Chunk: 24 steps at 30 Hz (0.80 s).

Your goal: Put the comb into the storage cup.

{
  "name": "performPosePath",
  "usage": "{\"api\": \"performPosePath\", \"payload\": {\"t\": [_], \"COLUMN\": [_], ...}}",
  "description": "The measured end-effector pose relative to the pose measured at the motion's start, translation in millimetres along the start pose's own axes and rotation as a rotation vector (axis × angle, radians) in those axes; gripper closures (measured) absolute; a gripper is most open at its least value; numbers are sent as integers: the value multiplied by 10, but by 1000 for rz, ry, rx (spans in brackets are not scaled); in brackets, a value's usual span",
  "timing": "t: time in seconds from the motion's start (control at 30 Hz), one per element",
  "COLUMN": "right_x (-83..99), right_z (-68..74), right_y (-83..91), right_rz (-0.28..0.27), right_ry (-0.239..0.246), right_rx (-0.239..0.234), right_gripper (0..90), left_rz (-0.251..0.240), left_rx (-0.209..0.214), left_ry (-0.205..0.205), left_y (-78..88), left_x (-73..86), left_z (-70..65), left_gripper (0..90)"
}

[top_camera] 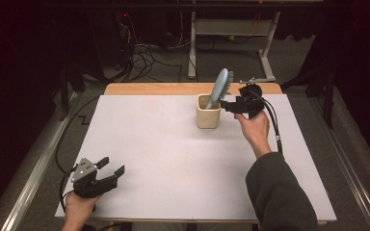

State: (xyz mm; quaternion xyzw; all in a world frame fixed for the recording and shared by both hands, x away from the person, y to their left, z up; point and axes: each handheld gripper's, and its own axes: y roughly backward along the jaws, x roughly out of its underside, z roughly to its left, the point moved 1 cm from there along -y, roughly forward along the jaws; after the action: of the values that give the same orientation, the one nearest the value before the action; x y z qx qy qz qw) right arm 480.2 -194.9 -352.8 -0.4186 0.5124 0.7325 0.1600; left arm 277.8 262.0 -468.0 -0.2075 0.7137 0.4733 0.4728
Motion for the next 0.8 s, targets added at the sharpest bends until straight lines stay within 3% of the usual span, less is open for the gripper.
{"api": "performPosePath", "payload": {"t": [0.8], "right_x": [82], "right_z": [-95], "right_y": [135], "right_rz": [-13], "right_ry": [-4], "right_rx": [-15], "right_gripper": [314], "left_rz": [2], "left_rx": [0], "left_ry": [0], "left_y": [-5], "left_x": [1], "left_z": [0], "left_gripper": [298]}}
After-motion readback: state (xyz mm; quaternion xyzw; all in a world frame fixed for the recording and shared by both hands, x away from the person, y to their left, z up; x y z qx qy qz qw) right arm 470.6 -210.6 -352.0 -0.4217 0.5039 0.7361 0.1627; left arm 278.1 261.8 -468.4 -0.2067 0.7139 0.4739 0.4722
